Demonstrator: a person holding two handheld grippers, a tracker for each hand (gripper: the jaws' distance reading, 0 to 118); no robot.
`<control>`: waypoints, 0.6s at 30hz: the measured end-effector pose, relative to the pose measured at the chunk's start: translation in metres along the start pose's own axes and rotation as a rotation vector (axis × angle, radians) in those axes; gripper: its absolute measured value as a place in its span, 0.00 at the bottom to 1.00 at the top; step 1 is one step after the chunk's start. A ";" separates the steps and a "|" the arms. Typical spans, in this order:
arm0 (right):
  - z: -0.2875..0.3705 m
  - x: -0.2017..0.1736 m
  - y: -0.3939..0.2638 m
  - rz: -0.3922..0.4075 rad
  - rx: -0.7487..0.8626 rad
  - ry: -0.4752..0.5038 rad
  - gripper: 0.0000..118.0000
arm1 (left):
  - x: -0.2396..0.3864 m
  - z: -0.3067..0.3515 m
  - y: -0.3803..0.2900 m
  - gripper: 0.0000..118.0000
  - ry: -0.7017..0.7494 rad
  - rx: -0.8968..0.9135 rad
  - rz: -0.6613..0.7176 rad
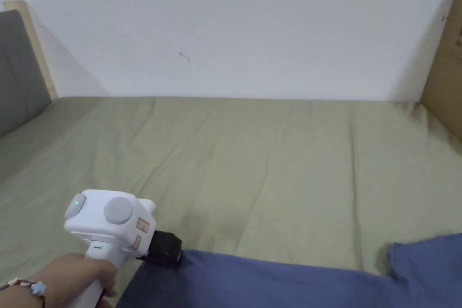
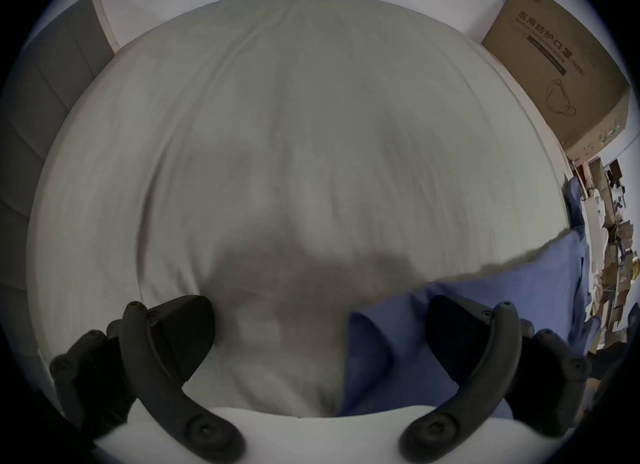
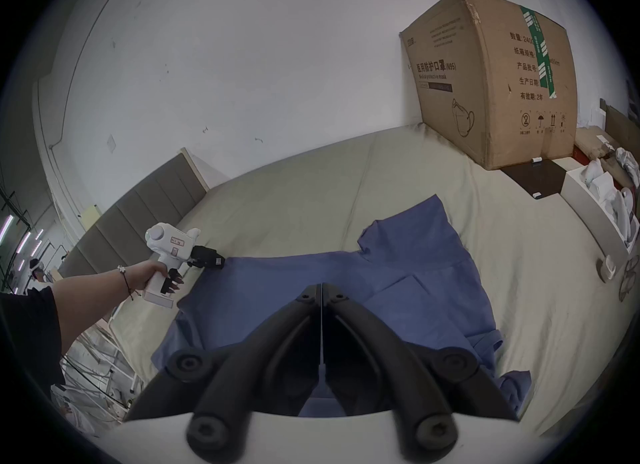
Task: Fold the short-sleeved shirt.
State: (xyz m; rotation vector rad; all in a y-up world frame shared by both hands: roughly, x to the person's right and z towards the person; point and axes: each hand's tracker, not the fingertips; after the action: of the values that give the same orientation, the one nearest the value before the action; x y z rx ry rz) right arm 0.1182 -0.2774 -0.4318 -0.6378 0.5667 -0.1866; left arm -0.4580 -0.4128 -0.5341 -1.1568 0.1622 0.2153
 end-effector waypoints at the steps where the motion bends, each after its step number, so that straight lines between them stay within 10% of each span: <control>1: 0.000 0.000 -0.001 0.000 -0.005 -0.004 0.01 | 0.003 -0.001 -0.002 1.00 0.057 0.016 -0.019; 7: 0.003 0.005 -0.002 -0.062 -0.001 -0.011 0.01 | 0.025 0.015 -0.012 0.88 0.093 0.028 -0.023; 12: 0.012 0.014 -0.001 -0.099 0.005 -0.012 0.01 | 0.055 0.045 -0.033 0.02 0.132 0.162 -0.137; 18: 0.005 0.058 0.060 -0.175 0.095 0.028 0.01 | 0.047 0.103 -0.036 0.02 0.069 0.372 -0.091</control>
State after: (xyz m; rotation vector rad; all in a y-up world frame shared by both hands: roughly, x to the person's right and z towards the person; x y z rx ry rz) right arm 0.1688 -0.2462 -0.4904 -0.5935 0.5258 -0.3854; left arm -0.4017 -0.3282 -0.4726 -0.7991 0.2005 0.0605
